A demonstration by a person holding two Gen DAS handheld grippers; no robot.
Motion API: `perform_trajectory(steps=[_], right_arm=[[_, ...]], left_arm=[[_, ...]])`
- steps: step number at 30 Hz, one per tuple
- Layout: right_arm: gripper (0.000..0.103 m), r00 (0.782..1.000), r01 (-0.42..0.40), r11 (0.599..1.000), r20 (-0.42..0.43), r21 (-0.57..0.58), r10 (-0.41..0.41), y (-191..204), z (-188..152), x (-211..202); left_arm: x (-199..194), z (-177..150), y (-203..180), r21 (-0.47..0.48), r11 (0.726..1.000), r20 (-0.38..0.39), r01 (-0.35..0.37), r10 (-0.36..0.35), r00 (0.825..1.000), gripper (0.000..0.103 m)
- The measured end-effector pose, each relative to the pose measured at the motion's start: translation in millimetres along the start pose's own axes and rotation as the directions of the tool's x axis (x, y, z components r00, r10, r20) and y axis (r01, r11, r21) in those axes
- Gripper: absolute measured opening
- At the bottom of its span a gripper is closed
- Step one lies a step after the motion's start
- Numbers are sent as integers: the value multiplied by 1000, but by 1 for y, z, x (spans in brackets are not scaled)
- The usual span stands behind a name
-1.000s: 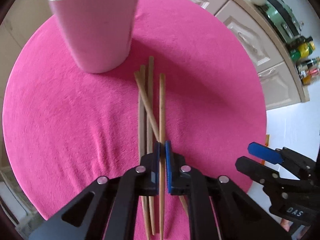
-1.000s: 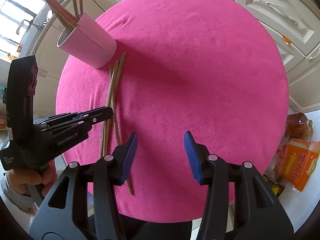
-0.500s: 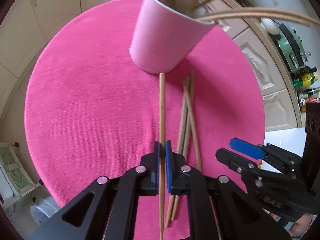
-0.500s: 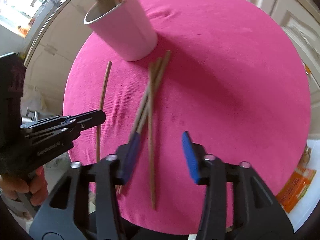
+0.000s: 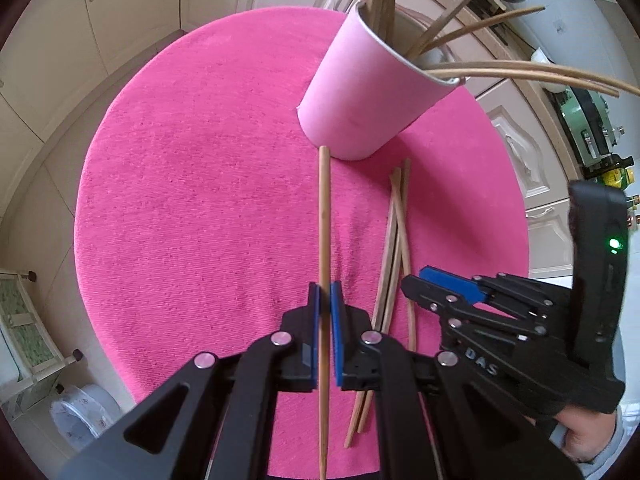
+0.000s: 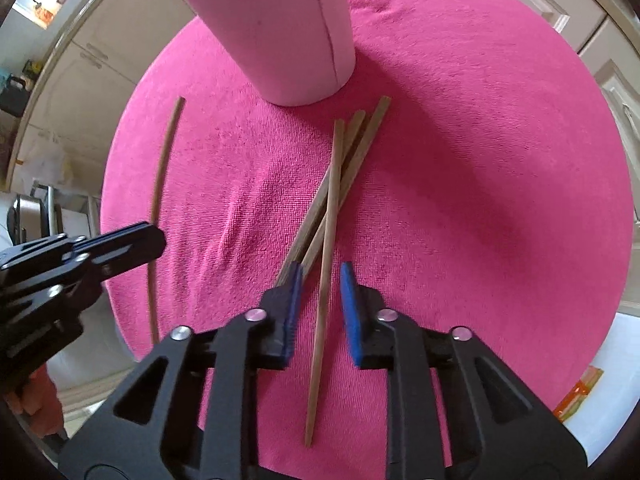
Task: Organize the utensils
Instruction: 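Grasp a chopstick with the left gripper while the right gripper grasps another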
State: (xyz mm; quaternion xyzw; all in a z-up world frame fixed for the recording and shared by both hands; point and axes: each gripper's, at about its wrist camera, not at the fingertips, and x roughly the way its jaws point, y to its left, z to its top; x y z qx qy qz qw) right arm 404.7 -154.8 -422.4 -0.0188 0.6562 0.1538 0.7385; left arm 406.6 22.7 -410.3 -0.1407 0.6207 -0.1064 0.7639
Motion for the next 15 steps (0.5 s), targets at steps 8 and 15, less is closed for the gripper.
perform_trajectory(steps=[8,15], right_arm=[[7,1000,4,1000,-24,-13,-4,9,9,12],[6,1000,-9,1000,-26,-16,8,5,9,12]], left_arm=[[0,0,-1,-2,1000,1,2,-2,1000,6],[-3,2,-5,6,1000,8,17,-17,1000,6]])
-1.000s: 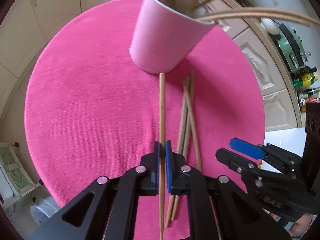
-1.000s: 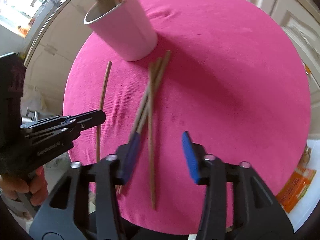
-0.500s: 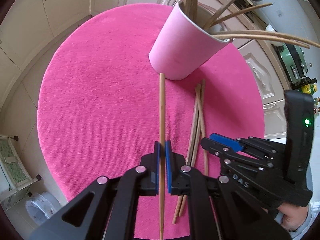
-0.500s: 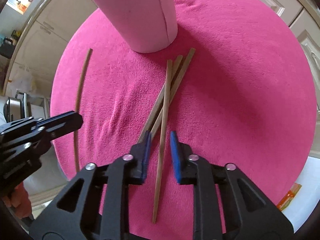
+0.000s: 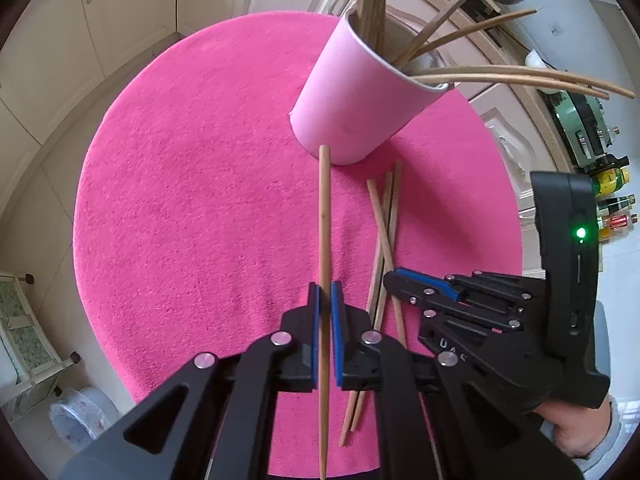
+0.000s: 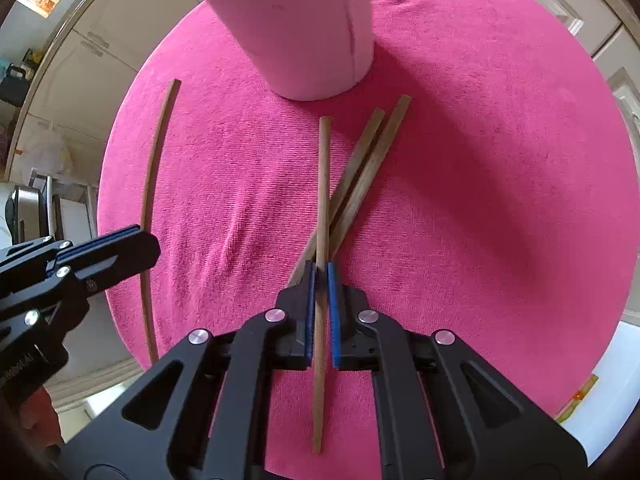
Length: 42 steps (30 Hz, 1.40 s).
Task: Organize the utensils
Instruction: 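Grasp a chopstick with the left gripper while the right gripper grasps another, then lift both held chopsticks above the pink cup and lower them in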
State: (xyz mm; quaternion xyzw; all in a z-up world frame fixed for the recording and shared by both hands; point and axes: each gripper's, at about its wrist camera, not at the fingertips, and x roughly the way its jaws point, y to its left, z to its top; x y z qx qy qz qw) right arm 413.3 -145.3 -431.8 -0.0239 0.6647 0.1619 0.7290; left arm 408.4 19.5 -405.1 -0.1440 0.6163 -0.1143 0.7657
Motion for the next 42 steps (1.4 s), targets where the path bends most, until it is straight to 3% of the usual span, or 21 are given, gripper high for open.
perform_trajectory(steps=[12,24,33,42], right_arm=[[6,996,-65,997,63,36,62,-26,-14,-37],[6,977,-134,991,170,26,127,-36,-27,-83],[6,956,-155,988,251,-2,151,-21,-24,-112],[6,921,-153,987,354,-52,161,-4,-3,-152]], left_arm=[[-8,2,-11,31,999,23,17,-18,1000,6],[-37,6,-13,72,997,122,24,-33,992,6],[-58,13,-17,100,995,196,31,-50,979,6],[-92,26,-19,105,995,299,2,-33,954,6]])
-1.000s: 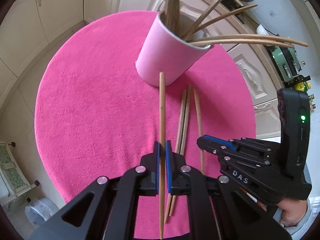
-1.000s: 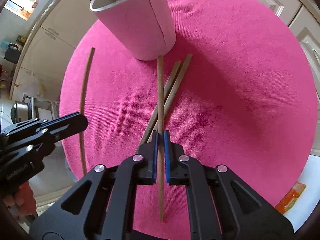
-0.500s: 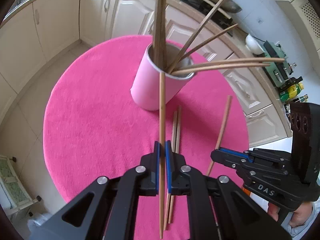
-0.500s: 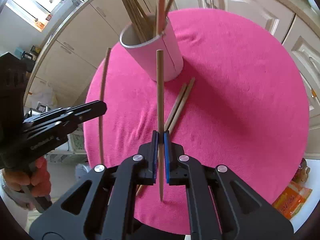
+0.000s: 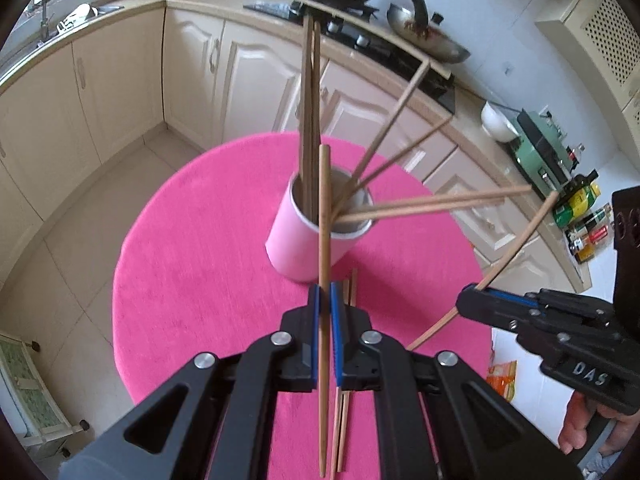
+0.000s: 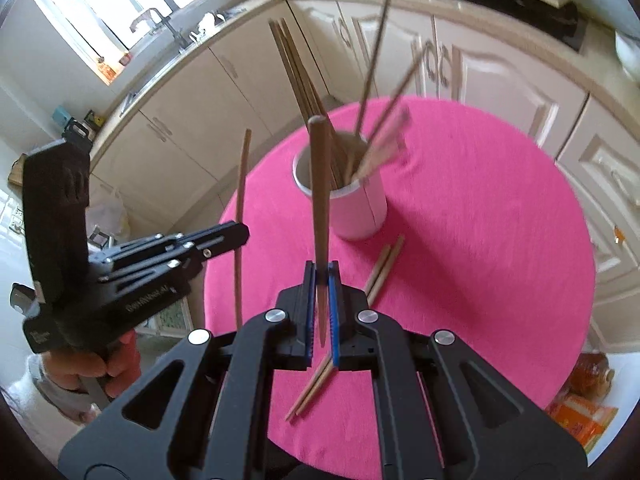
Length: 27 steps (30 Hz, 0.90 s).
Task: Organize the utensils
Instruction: 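Lift both held chopsticks above the pink cup and lower them in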
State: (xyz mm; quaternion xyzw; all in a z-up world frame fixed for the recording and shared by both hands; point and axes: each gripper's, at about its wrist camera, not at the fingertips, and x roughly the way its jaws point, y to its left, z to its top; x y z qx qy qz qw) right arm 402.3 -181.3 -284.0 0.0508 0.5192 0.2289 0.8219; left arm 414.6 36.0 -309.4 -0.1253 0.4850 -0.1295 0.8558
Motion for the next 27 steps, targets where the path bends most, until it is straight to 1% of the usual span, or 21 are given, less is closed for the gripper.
perform_trajectory(steps=[5,11,15,19,23,27], right_arm=[[6,998,5,999,58,-37,-3,13,23,-18],[6,991,16,997,134,-75,-6,27,57,-40],[6,982,27,995,187,-95,-9,34,79,-56],[6,972,61,992,232,-111,-34,37,97,-66],[6,970,85,989,237,-122,-54,38,107,-63],[6,975,120,984,201,-133,-91,36,105,-44]], left_arm=[[-11,10,1,-18,1000,40,-7,8,999,6],[-21,24,4,-26,999,85,-19,21,996,6],[-28,35,6,-37,999,113,-27,31,993,6],[-32,48,9,-44,998,137,-36,41,990,6],[-34,59,11,-50,998,155,-38,46,987,6],[-33,66,11,-54,998,165,-41,49,985,6]])
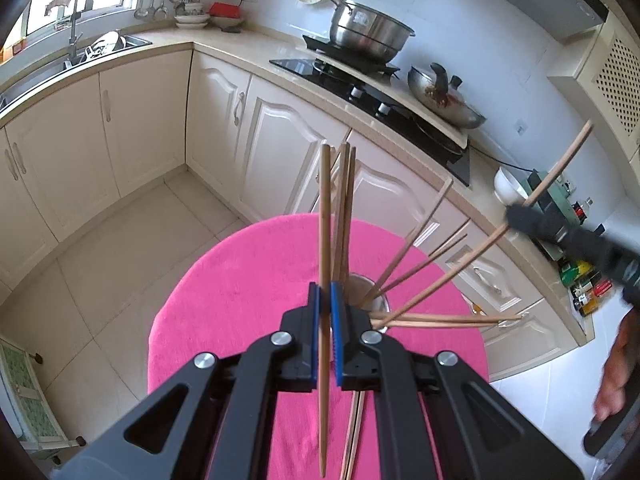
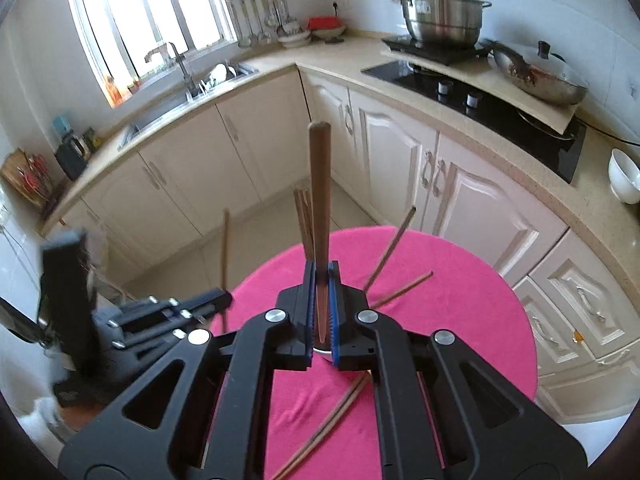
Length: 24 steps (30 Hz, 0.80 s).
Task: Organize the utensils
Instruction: 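Lift both held chopsticks above the pink cup and lower them in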
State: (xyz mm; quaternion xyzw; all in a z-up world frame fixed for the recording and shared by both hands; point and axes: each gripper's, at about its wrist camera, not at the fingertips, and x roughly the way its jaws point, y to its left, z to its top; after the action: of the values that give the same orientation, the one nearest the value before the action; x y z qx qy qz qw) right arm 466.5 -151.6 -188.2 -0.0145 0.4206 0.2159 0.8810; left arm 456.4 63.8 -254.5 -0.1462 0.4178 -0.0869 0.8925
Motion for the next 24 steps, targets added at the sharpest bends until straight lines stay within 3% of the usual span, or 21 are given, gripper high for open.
perform_trajectory(steps=[21,24], right_arm=[[7,992,48,998,-119,33,-43,-7,-37,55],[22,992,50,998,-115,43,-45,-9,-37,54]], left_arm=[[7,17,-12,21,1000,21,8,-9,1000,6],[7,19,-15,23,1000,27,11,-11,1000,6]])
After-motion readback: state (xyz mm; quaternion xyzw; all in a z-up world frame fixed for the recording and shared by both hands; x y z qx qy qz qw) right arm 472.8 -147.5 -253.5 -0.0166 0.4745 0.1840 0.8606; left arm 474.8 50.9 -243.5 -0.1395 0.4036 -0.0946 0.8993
